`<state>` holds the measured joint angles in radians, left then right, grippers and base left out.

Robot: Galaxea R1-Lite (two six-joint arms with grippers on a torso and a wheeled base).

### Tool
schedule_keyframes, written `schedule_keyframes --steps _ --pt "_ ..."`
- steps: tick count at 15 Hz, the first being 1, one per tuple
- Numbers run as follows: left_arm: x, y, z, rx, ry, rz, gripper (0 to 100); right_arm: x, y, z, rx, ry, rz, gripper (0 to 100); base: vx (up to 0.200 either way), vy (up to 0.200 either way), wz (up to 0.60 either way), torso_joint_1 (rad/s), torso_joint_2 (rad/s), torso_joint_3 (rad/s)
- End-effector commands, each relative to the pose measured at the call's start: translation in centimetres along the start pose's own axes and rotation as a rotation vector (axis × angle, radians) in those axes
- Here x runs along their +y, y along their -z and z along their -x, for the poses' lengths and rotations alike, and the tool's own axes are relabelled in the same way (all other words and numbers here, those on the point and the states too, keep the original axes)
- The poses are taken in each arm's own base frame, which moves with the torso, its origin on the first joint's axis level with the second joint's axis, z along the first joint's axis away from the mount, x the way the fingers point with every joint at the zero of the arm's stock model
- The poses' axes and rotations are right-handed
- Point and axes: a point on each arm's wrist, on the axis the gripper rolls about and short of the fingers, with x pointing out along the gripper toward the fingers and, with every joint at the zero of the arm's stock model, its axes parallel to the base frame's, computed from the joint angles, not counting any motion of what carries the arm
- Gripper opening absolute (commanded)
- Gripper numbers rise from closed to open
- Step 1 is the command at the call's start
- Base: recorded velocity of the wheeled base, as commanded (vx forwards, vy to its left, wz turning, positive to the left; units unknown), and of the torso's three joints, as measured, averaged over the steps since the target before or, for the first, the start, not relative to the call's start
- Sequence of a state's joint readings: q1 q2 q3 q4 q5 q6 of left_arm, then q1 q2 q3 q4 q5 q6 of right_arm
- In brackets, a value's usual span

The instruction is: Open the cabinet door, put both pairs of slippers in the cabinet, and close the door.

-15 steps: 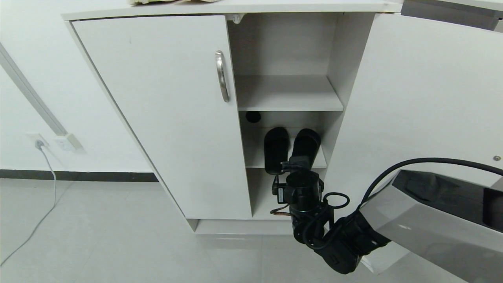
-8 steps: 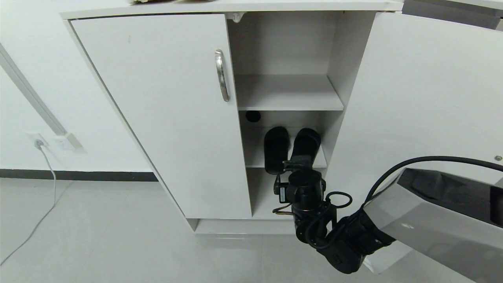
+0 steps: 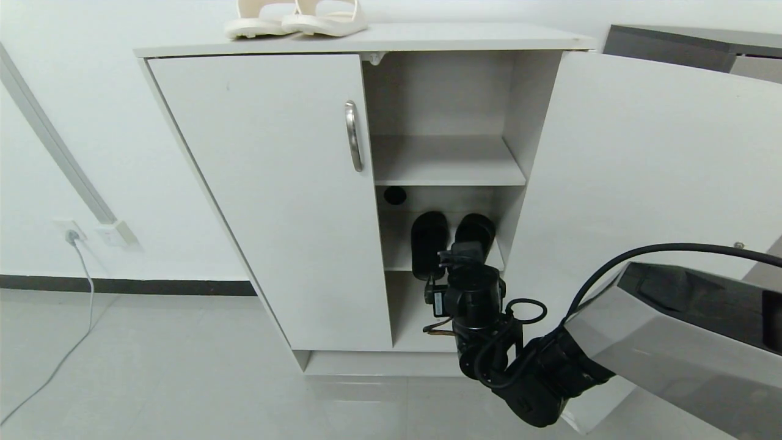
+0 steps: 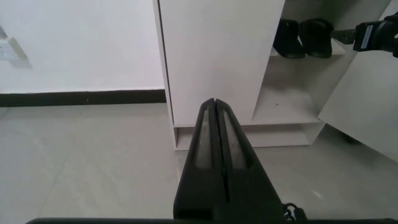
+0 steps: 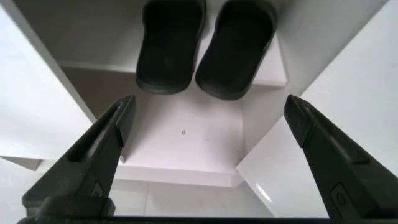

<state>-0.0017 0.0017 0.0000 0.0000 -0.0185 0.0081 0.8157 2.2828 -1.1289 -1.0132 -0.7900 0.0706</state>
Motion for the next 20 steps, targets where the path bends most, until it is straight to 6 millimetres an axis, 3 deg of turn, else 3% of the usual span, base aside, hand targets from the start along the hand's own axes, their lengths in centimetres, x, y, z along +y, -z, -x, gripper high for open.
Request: schedule_keyframes --steps 1,4,7,15,20 --pt "0.0 0.0 0.0 0.001 0.000 0.000 0 0.0 0.1 0.0 0.002 0.000 0.003 100 0.000 0.000 0.00 -0.002 0.01 0.203" --pt "0.0 0.0 0.0 0.000 -0.003 0.002 0 -0.2 0.2 0.0 0.007 0.005 0.007 100 0.000 0.000 0.00 0.001 0.01 0.172" --pt "0.0 0.0 0.0 0.001 -0.003 0.000 0 -1.6 0.3 1.7 0.034 -0.169 0.016 100 0.000 0.000 0.00 0.000 0.00 0.000" --pt "0.0 0.0 0.0 0.000 -0.003 0.000 0 -1.6 0.8 1.8 0.046 -0.180 0.025 100 0.000 0.000 0.00 0.000 0.00 0.000" --pt "0.0 0.0 0.0 0.000 -0.003 0.000 0 -1.5 1.1 2.0 0.054 -0.186 0.033 100 0.000 0.200 0.00 0.004 0.00 0.006"
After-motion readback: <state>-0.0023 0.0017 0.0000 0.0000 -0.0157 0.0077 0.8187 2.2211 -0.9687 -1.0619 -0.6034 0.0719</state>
